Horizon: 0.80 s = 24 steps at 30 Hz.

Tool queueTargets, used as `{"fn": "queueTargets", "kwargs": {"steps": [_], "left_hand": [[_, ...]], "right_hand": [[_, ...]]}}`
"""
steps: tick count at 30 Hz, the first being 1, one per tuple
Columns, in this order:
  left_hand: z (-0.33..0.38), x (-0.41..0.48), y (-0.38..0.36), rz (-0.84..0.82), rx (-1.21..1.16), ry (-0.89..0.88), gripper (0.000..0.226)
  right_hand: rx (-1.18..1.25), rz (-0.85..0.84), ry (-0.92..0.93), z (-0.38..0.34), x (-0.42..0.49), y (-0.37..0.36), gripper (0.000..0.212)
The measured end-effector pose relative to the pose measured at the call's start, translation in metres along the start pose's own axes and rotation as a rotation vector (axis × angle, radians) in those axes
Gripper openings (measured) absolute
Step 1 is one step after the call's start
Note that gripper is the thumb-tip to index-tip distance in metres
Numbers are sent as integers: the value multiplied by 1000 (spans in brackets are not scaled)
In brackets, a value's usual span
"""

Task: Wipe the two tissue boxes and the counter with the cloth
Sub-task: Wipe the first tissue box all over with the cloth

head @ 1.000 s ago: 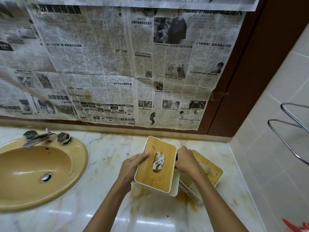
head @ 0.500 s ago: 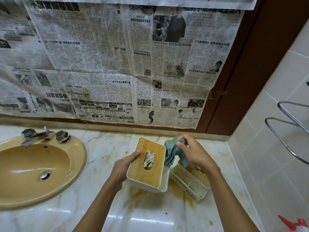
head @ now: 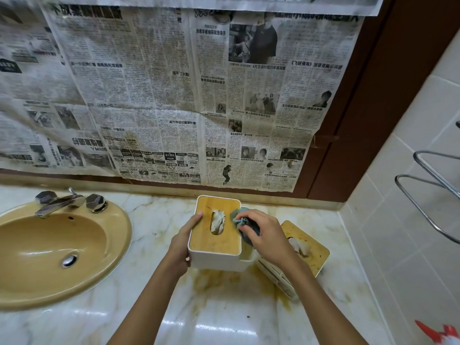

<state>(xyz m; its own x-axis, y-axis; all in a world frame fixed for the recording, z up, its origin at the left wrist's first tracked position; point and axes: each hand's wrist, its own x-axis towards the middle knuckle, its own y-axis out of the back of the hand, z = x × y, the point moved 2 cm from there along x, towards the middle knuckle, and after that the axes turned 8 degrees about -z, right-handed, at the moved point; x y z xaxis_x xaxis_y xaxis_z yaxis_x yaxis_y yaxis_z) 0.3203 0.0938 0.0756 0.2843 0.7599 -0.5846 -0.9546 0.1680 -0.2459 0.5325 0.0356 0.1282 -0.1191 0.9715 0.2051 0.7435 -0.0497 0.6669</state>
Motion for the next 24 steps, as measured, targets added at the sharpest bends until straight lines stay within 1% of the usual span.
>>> {"fn": "queueTargets", "kwargs": {"steps": [2,3,6,8,9,10,11,12,13,14,15,16,17,19,21,24], "left_hand": [[0,1,4,1,-22,12,82],[1,2,7,-4,-39,16,84],[5,1,13,-55,-79,16,82],[9,0,15,-108,-121,21,78],[10,0,15,-133,-146,26,76],[11,0,15,-155,-174,29,73],[13,-1,14,-179,-206,28,69],[15,-1,12,-198,-240,28,63],[16,-1,11,-215,-274,28,59],[18,-2,9,-225,-302,29,56],[20,-3,7,-233,-321,28,54],[21,-4,6,-231,-331,25,53],[22,-4,4,-226,-335,22,54],[22,-4,4,-206,-334,23,53],[22,-4,2,-196,-330,31,54],[23,-4,2,-183,-313,46,57]], "right_hand": [[104,27,-29,-3,-3,5,18],[179,90,-75,-3,-3,9,20],[415,392,-330,5,-3,18,27],[473,576,-529,9,-3,23,31],[466,627,-630,10,-4,23,31],[435,621,-710,12,-5,21,29],[409,539,-766,18,-5,17,26],[423,403,-805,23,-6,10,24],[482,244,-845,25,-7,2,30],[580,103,-883,28,-9,-6,46],[701,5,-915,28,-11,-9,63],[815,-62,-929,24,-13,-10,74],[899,-116,-917,21,-14,-12,77],[988,-167,-867,19,-17,-14,68],[1028,-171,-820,16,-17,-17,59],[1052,-148,-764,13,-13,-21,59]]}}
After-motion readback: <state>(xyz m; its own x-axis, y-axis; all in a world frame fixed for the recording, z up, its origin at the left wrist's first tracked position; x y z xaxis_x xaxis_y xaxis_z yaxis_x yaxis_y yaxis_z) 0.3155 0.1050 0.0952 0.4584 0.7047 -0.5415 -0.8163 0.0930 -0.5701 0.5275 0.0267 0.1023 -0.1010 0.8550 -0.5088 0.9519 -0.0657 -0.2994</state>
